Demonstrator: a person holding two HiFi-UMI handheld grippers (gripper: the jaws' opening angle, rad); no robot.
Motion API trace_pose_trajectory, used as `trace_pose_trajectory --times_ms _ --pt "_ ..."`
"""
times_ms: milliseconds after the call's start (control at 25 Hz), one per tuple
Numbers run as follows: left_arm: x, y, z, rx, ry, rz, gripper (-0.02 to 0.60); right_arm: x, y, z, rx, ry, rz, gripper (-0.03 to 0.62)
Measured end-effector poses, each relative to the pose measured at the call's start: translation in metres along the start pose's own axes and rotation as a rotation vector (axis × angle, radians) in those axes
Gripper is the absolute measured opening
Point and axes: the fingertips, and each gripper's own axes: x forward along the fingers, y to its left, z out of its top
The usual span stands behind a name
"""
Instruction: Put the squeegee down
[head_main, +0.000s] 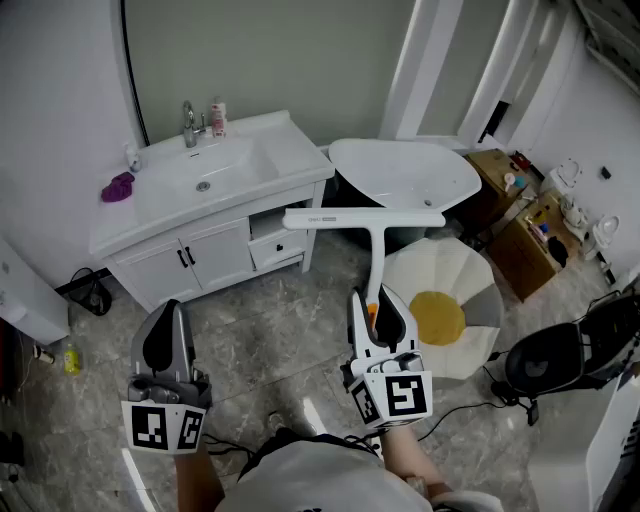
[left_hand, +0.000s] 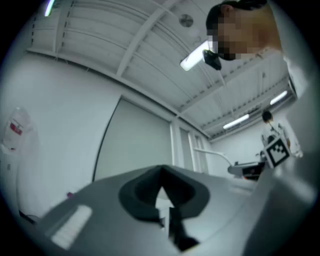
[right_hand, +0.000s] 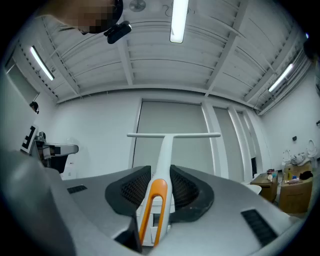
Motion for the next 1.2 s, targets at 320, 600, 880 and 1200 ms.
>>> trace_pose_trajectory --times_ms 320,600,880,1200 --pt "0.009 0.009 -0.003 -0.001 -0.004 -0.005 0.006 0.013 0.003 -0.005 -0.003 0.0 0.002 0.118" --pt "0.026 0.025 -0.004 0.002 -0.017 -0.004 0.007 0.036 0.005 -0.007 -0.009 -0.004 -0.002 0.118" --pt "0.038 0.043 -0.009 0.014 -0.025 -0.006 0.007 0.057 0.007 -0.008 0.008 -0.025 -0.021 0.12" --pt "0.059 0.057 -0.021 -0.006 -0.021 -0.02 0.007 0.073 0.008 -0.021 0.009 -0.004 -0.038 0.12"
